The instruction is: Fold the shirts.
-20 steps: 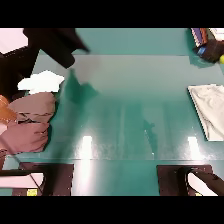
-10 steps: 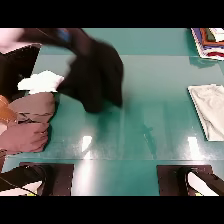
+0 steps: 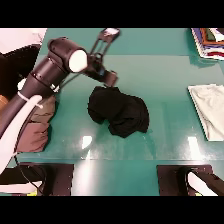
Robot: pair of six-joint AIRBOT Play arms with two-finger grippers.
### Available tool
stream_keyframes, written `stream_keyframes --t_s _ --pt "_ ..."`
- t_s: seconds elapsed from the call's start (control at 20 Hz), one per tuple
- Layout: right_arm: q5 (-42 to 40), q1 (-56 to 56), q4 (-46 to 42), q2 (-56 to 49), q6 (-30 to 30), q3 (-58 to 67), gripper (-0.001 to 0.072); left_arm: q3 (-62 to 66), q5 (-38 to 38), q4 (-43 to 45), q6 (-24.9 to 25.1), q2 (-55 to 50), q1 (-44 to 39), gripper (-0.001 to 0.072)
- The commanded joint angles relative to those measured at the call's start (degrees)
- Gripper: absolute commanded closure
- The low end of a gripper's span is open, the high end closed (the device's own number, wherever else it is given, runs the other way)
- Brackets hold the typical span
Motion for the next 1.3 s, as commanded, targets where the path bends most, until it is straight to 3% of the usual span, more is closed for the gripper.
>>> stream_keyframes --t_s 0.0,0.25,0.6,0.8,0.85,0.9,0.95,1.25 --pt "0.70 0.00 0.00 0.09 0.02 0.09 0.0698 -4.79 -0.02 -6.69 0.20 -0.44 13.03 0.0162" --pt "0.72 0.00 -0.02 0.02 0.02 0.09 0.0698 -19.39 7.69 -27.15 6.99 -0.72 24.17 0.0162" --pt "0.96 0.13 0.02 -0.22 0.22 0.07 0.0698 -21.94 8.96 -39.82 10.25 -11.04 24.41 0.0161" --pt "0.83 0.11 0.07 -0.20 0.26 -1.20 0.0698 -21.92 8.90 -41.88 11.30 -12.35 23.78 0.0165" --pt "0.90 0.13 0.07 -0.20 0.26 -2.32 0.0698 -21.94 8.90 -41.81 12.20 -12.35 23.47 0.0321" --pt "0.94 0.13 0.09 -0.20 0.70 -3.72 0.0698 -21.92 8.83 -41.86 12.39 -12.33 23.12 0.0560" --pt "0.96 0.11 0.04 -0.20 0.83 -5.25 0.0698 -21.75 8.50 -41.90 12.76 -12.33 23.12 0.0683" --pt "2.38 -2.27 -2.27 4.17 1.99 -26.95 0.0698 -12.57 4.28 -31.56 12.81 -4.87 27.21 0.0684"
